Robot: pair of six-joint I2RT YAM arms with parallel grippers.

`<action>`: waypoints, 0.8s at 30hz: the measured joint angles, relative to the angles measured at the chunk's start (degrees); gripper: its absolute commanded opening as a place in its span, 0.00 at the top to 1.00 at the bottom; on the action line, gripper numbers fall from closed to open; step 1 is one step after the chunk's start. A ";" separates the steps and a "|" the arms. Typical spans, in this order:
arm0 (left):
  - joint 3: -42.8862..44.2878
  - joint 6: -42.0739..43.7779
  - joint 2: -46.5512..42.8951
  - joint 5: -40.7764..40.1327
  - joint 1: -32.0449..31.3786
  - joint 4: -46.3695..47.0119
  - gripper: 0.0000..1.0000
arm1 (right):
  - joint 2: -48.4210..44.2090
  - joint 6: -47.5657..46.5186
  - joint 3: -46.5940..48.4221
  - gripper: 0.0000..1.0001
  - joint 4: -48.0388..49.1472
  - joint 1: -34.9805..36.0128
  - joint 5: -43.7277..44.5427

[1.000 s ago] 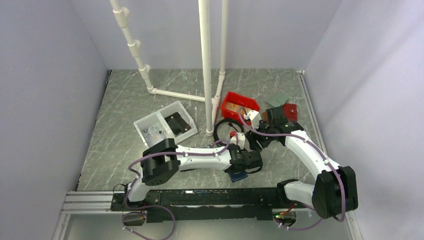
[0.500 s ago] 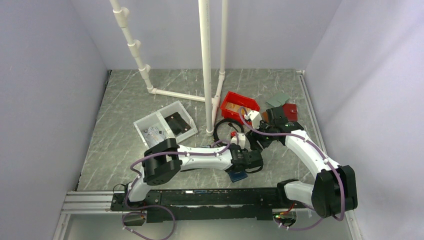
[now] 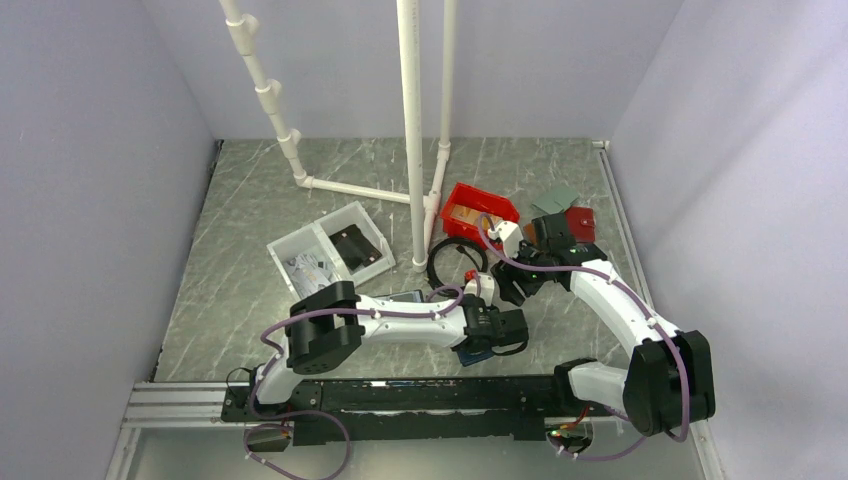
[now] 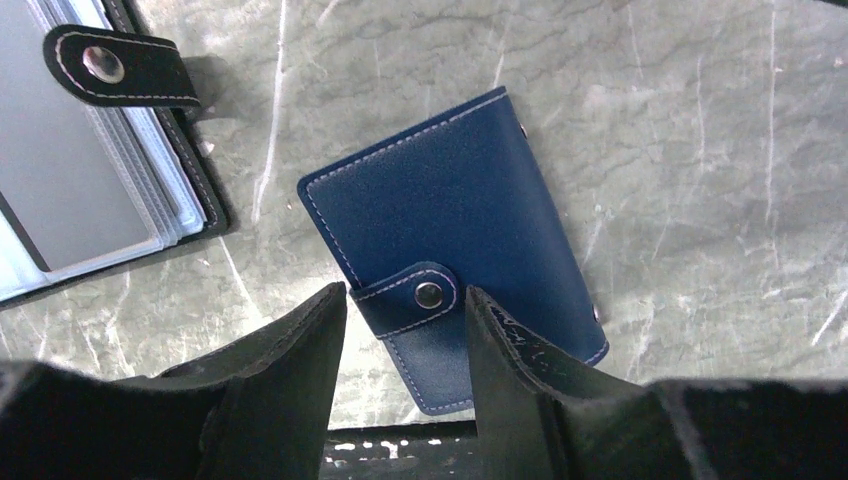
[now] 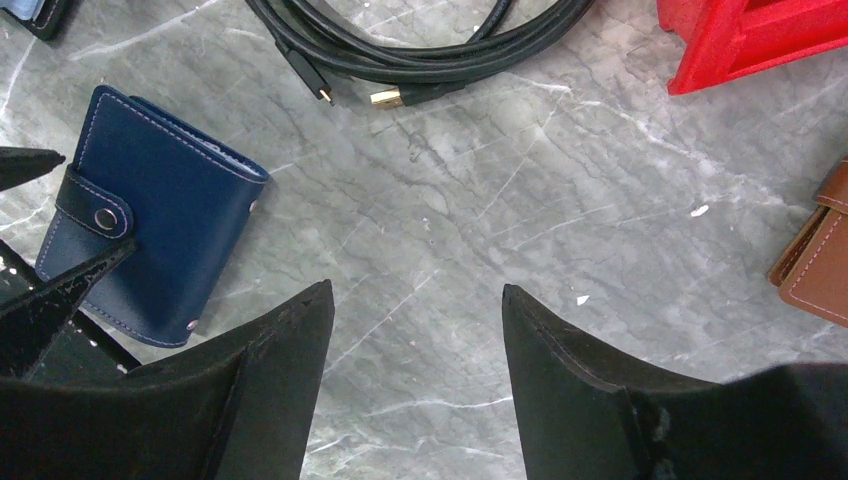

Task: Take the credit cards out of the card holder
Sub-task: Open the card holder at the center of the board.

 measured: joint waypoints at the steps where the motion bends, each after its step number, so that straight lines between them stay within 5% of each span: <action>1: 0.04 0.02 0.00 0.07 -0.17 -0.02 0.47 | 0.02 0.00 0.00 0.35 0.00 0.02 0.00; 24: 0.61 -2.43 0.63 -0.15 -0.55 -0.59 0.52 | 0.42 -0.02 0.00 0.35 0.00 0.11 -0.90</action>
